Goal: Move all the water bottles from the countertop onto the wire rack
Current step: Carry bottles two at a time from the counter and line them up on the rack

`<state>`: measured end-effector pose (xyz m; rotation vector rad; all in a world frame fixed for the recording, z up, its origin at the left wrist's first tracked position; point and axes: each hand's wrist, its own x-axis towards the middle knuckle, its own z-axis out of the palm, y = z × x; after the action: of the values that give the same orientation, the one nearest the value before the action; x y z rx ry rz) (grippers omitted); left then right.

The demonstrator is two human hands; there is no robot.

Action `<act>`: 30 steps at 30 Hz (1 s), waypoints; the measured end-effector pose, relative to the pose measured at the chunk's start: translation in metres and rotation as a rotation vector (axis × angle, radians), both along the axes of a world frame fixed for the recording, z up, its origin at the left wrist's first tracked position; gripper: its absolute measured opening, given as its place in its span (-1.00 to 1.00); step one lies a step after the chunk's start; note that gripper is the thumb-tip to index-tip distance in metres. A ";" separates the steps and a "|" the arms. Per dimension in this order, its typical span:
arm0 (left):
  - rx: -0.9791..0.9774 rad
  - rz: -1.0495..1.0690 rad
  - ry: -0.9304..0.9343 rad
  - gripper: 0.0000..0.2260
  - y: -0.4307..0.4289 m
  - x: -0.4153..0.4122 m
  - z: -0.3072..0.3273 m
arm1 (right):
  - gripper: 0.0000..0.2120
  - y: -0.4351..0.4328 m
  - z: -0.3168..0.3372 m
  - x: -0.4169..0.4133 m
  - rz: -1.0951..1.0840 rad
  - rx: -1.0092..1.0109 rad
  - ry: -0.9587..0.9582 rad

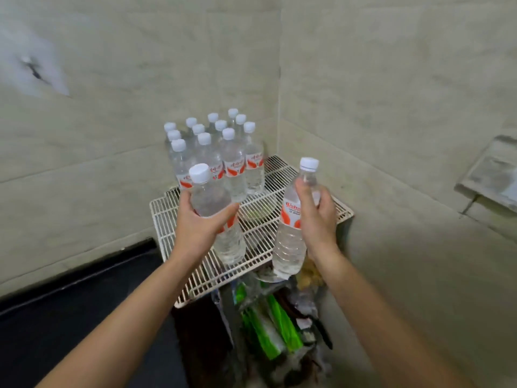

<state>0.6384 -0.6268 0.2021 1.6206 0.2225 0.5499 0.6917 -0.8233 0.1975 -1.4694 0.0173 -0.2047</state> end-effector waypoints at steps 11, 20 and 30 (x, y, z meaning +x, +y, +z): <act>0.100 0.412 0.095 -0.24 -0.004 0.054 -0.031 | -0.50 0.039 -0.020 0.101 0.397 -0.226 -0.099; 0.132 0.209 0.096 -0.49 0.016 0.056 0.001 | -0.45 0.029 -0.008 0.134 0.558 -0.225 -0.233; 0.167 0.119 0.124 -0.65 0.051 0.076 0.027 | -0.67 0.060 0.029 0.143 0.665 -0.319 -0.078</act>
<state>0.7142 -0.5759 0.2286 1.8146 0.3748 0.5714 0.8344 -0.7629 0.2263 -1.7004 -0.5829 0.2901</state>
